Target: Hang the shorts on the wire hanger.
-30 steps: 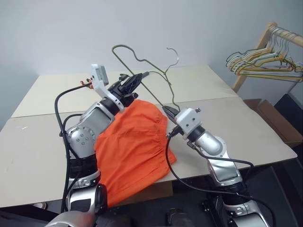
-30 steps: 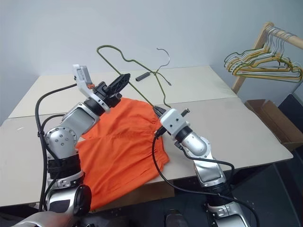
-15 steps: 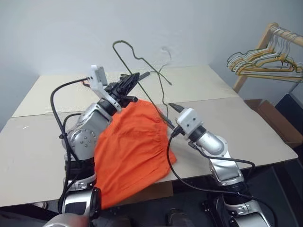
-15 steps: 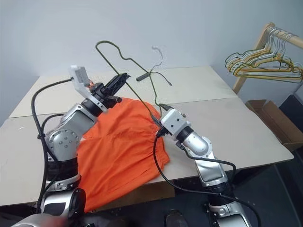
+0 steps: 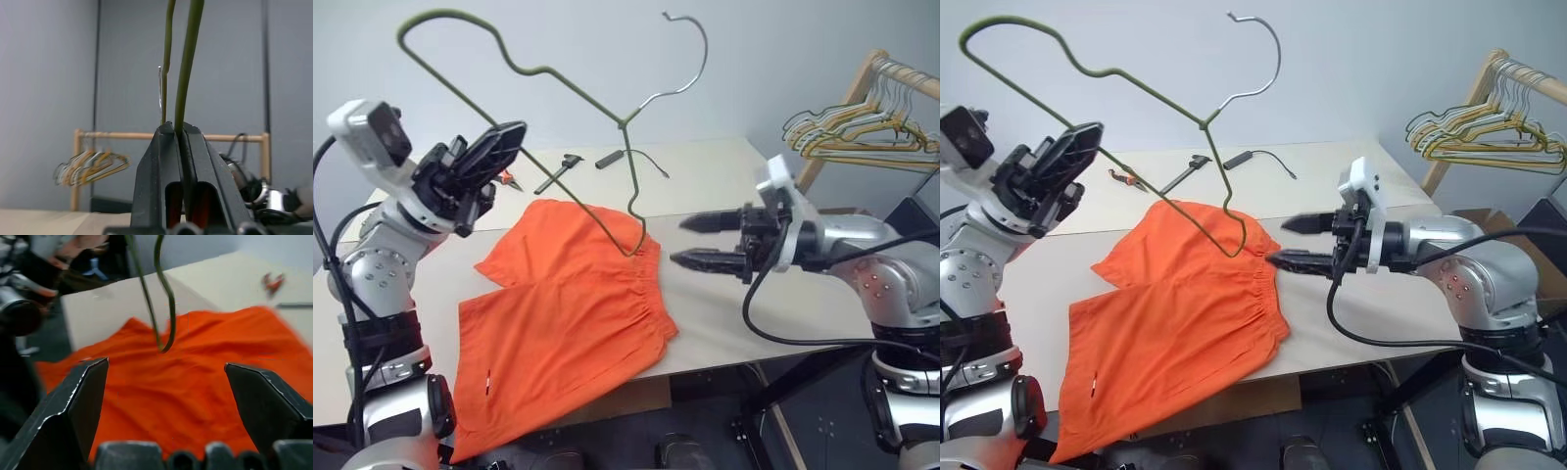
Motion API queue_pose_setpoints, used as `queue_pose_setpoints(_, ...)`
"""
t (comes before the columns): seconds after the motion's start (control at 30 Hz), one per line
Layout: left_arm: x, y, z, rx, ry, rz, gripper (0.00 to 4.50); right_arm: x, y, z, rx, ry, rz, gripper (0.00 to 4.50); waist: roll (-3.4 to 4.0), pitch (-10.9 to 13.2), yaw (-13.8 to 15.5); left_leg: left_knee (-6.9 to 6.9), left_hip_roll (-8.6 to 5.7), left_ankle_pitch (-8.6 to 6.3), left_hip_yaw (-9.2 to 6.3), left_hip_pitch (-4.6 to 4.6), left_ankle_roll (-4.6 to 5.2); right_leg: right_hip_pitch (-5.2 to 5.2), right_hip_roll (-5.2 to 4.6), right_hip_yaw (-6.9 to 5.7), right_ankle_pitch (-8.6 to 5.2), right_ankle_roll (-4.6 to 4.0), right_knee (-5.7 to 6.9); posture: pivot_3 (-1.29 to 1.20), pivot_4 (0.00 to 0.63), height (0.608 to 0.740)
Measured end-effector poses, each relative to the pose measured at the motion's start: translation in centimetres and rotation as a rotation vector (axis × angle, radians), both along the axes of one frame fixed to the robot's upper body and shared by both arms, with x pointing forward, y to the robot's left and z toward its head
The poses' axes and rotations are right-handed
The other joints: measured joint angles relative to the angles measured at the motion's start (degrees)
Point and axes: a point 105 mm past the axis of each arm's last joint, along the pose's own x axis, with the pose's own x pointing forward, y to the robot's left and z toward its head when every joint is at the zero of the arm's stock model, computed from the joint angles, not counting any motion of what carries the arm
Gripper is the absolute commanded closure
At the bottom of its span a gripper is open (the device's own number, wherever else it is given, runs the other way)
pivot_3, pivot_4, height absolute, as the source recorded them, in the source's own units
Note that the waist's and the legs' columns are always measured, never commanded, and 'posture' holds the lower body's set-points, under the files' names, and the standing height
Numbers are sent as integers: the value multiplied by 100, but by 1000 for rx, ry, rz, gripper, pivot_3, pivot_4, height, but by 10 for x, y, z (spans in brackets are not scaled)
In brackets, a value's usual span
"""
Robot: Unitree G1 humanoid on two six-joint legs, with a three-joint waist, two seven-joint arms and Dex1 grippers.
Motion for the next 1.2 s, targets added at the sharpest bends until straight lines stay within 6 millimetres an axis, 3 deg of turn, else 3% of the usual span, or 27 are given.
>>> queue_pose_setpoints(0.07, -1, 1, 0, -14, -2, -28, 4500, -1, 3, -6, 16, 57, 37, 57, 0, 0, 0, 2, -1, -1, -6, -3, 1, 1, -2, 0, 1, 3, -4, -14, 0, 740)
queue_pose_setpoints(0.2, -2, -5, 0, -46, 6, -77, 4500, 2, 28, -12, 56, 87, 89, 57, 0, 0, -11, 1, 1, -1, -26, -4, 2, -3, -1, 1, 2, 4, -1, -15, 0, 740)
queue_pose_setpoints(0.33, -1, -9, -2, -62, 22, -92, 4500, 8, 47, -5, 89, 82, 109, 57, 0, 0, -7, 2, 0, -1, -36, -7, 1, -10, -1, 2, 2, 4, 9, -15, 0, 740)
queue_pose_setpoints(0.57, -4, -12, -6, -61, 33, -102, 4500, 9, 51, -1, 103, 99, 130, 57, 0, 0, 29, 2, -2, -1, -36, -9, 1, -10, -5, 1, 2, 4, 7, -15, 0, 740)
queue_pose_setpoints(0.67, -4, -12, -6, -64, 34, -103, 4500, 8, 51, -1, 105, 104, 135, 616, 0, 0, 25, 2, -1, -1, -36, -7, 1, -10, -3, 1, 2, 4, 8, -15, 0, 740)
queue_pose_setpoints(1.03, -1, -16, -8, -77, 46, -105, 4500, 6, 57, 0, 113, 103, 155, 4378, 0, 0, 0, 2, -2, -1, -36, -8, 1, -10, -3, 1, 2, 4, 8, -21, 0, 740)
queue_pose_setpoints(1.13, 0, -14, -8, -82, 42, -82, 4500, 2, 59, 2, 117, 94, 180, 4446, 0, 0, -4, 2, -1, -2, -36, -8, 1, -10, -3, 1, 2, 4, 8, -22, 0, 740)
queue_pose_setpoints(1.2, 1, -13, -8, -79, 42, -76, 4003, 2, 59, 2, 117, 93, 180, 4500, 0, 0, -5, 2, -2, -2, -36, -8, 1, -10, -4, 2, 2, 4, 8, -26, 0, 740)
